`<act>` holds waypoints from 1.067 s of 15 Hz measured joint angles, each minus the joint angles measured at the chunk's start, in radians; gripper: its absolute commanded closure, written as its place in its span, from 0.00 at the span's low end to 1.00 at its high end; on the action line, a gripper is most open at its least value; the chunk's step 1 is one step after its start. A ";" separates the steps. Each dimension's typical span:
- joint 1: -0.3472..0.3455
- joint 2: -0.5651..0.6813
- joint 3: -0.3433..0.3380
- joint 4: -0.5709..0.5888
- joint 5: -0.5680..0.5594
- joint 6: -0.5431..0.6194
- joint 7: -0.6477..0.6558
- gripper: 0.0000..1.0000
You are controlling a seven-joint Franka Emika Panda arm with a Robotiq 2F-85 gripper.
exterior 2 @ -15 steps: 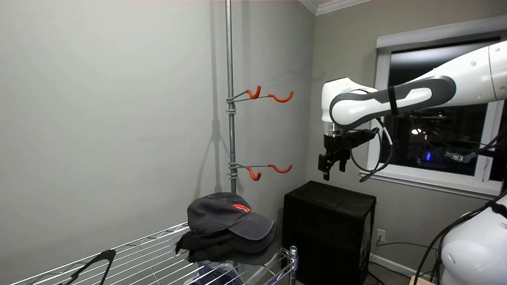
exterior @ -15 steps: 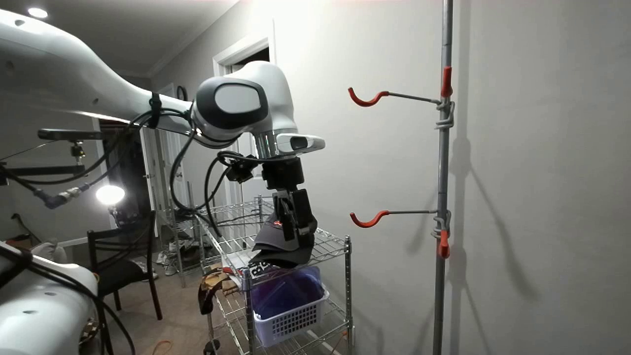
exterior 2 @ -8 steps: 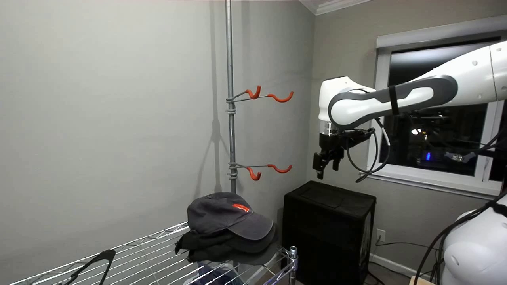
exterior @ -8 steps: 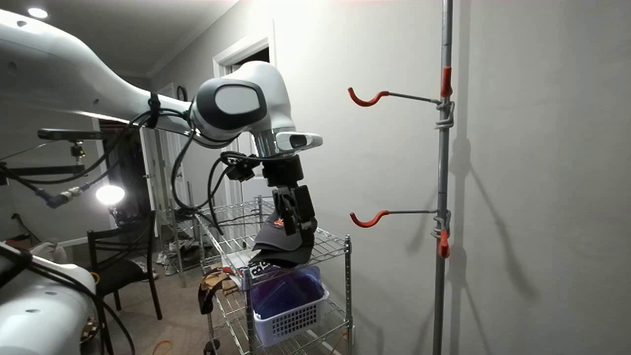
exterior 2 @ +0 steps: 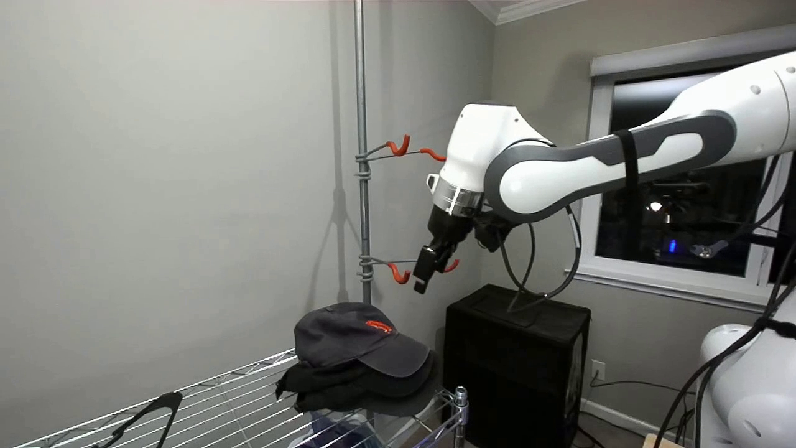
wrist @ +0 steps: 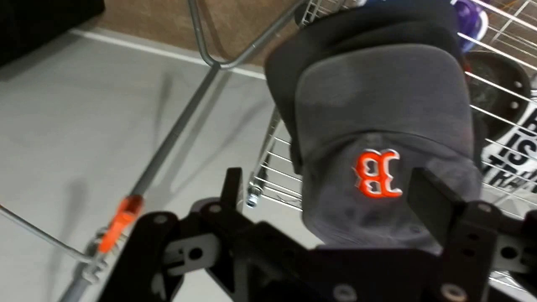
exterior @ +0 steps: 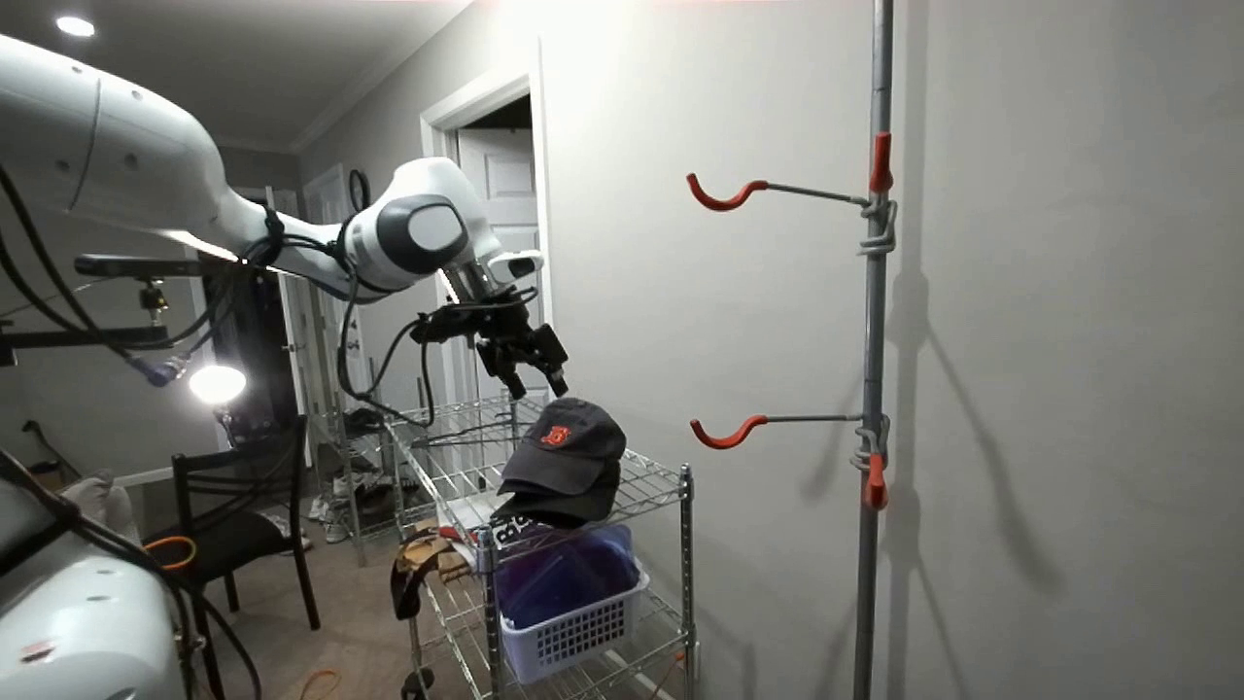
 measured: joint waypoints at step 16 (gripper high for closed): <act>0.068 0.081 0.040 0.043 0.015 0.099 -0.009 0.00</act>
